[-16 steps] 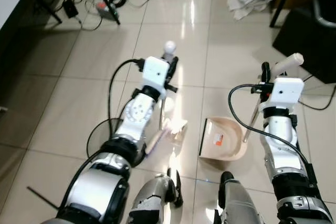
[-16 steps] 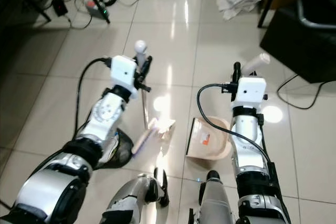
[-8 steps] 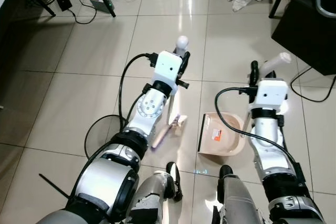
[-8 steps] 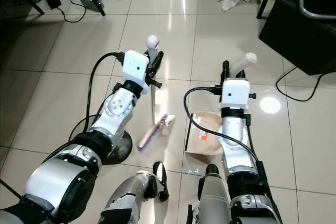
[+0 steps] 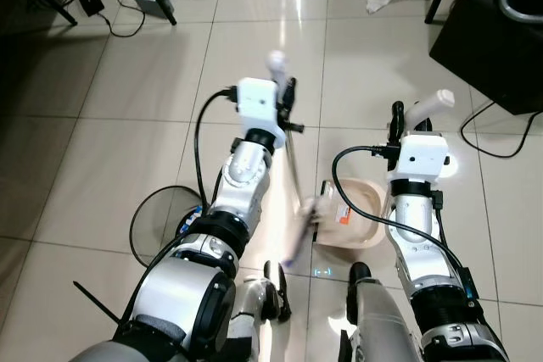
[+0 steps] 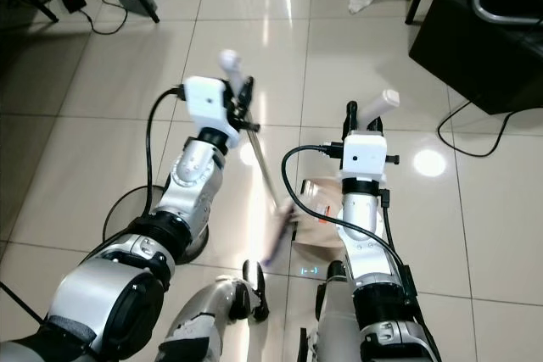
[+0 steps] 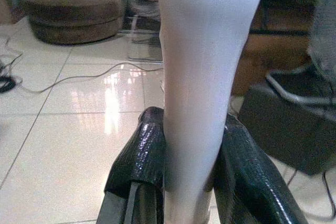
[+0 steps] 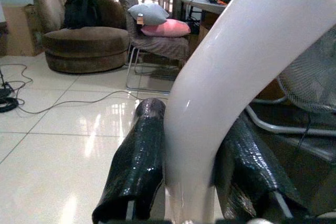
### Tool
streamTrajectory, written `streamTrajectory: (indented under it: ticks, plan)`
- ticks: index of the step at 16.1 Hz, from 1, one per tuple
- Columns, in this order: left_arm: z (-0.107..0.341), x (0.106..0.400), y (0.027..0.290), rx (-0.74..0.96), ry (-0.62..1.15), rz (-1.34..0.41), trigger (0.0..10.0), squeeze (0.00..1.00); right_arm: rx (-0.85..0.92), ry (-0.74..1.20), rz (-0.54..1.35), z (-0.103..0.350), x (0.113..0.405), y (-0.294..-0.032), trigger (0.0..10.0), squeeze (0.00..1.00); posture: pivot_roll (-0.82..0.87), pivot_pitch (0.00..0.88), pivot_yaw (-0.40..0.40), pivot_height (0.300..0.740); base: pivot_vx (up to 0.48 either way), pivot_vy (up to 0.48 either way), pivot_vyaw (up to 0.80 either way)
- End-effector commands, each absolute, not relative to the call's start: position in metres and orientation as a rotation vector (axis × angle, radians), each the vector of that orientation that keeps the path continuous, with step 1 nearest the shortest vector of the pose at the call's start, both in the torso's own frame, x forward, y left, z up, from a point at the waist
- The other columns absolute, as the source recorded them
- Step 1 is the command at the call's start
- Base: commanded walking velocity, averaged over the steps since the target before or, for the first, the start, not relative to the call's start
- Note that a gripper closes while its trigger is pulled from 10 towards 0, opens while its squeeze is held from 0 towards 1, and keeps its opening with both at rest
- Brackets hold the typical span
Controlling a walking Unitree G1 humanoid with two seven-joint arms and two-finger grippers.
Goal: Sweep floor
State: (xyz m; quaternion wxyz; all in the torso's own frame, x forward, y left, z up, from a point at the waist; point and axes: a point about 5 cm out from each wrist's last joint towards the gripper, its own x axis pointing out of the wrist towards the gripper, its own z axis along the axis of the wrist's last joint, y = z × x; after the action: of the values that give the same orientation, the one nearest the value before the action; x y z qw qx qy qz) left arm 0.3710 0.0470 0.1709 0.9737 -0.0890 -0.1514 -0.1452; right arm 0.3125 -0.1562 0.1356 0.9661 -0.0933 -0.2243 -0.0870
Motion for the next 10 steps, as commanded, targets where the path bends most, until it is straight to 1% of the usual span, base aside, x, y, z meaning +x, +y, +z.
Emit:
streamTrajectory:
  ticks: [1,3,5,6,7,8,9,10]
  plan:
    - [0.186,0.360,0.003,-0.335,-0.327,-0.349,10.0,0.00,-0.120,-0.334,-0.190,0.111,0.305,-0.155,10.0,0.00,-0.02,0.398,0.204,0.740,0.000,0.000,0.00]
    - [0.199,0.364,0.006,-0.399,-0.359,-0.330,10.0,0.00,-0.058,-0.351,-0.177,0.117,0.306,-0.154,10.0,0.00,-0.03,0.380,0.201,0.740,0.000,0.000,0.00]
    - [0.207,0.366,0.004,-0.394,-0.378,-0.380,10.0,0.00,-0.045,-0.356,-0.160,0.119,0.307,-0.153,10.0,0.00,-0.03,0.352,0.202,0.740,0.000,0.000,0.00]
    - [0.212,0.367,0.002,-0.370,-0.387,-0.438,10.0,0.00,-0.043,-0.356,-0.151,0.119,0.308,-0.153,10.0,0.00,-0.02,0.332,0.203,0.740,0.000,0.000,0.00]
    - [0.220,0.368,-0.001,-0.315,-0.409,-0.544,10.0,0.00,-0.035,-0.356,-0.146,0.118,0.308,-0.156,10.0,0.00,-0.01,0.301,0.201,0.740,0.000,0.000,0.00]
    - [0.221,0.368,-0.002,-0.292,-0.416,-0.571,10.0,0.00,-0.034,-0.354,-0.146,0.118,0.308,-0.157,10.0,0.00,-0.01,0.295,0.201,0.740,0.000,0.000,0.00]
    - [0.226,0.368,0.001,-0.164,-0.455,-0.631,10.0,0.00,-0.009,-0.350,-0.154,0.117,0.308,-0.163,10.0,0.00,0.00,0.258,0.199,0.740,0.000,0.000,0.00]
    - [0.231,0.370,0.007,-0.106,-0.480,-0.650,10.0,0.00,-0.006,-0.349,-0.156,0.117,0.309,-0.166,10.0,0.00,0.00,0.238,0.197,0.740,0.000,0.000,0.00]
